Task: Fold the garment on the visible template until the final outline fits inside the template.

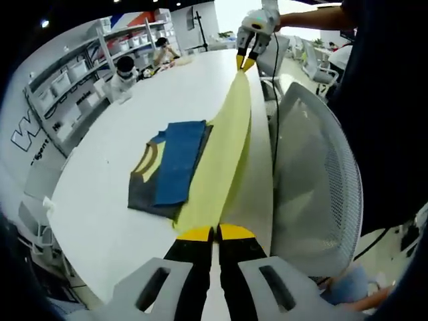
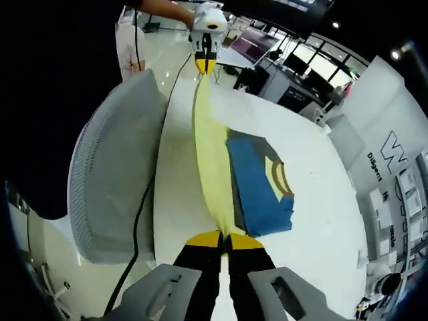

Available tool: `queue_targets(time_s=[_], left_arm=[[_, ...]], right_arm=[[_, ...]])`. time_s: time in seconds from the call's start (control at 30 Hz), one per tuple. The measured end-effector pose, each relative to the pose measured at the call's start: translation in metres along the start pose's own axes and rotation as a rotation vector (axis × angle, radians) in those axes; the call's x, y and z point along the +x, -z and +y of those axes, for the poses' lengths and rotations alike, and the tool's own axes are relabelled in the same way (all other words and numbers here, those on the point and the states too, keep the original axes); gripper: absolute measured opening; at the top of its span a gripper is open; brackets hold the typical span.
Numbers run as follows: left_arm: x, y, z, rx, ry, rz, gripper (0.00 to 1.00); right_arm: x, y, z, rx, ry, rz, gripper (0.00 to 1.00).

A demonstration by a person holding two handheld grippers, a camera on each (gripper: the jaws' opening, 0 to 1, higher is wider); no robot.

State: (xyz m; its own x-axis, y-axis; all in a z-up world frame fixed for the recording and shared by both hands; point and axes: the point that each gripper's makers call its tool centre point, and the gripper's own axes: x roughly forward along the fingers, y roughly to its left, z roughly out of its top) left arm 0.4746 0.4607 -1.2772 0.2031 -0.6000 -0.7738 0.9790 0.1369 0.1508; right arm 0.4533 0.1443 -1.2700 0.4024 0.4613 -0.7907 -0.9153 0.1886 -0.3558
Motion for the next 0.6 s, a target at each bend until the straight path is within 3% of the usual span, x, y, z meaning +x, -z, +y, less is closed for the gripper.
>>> queue_targets(time_s=[0.2,0.6], left_arm=[[-0.001,-0.003,0.014,-0.032,-0.01,-0.018,0.03],[0.006,-0.004,0.041,-0.154,-0.049,-0.027,0.03]], right_arm=[[0.001,0.0,-0.014,0.029,0.008,-0.01,0.0],[0.01,0.0,-0.036,0.183,0.011,-0.07,0.0]])
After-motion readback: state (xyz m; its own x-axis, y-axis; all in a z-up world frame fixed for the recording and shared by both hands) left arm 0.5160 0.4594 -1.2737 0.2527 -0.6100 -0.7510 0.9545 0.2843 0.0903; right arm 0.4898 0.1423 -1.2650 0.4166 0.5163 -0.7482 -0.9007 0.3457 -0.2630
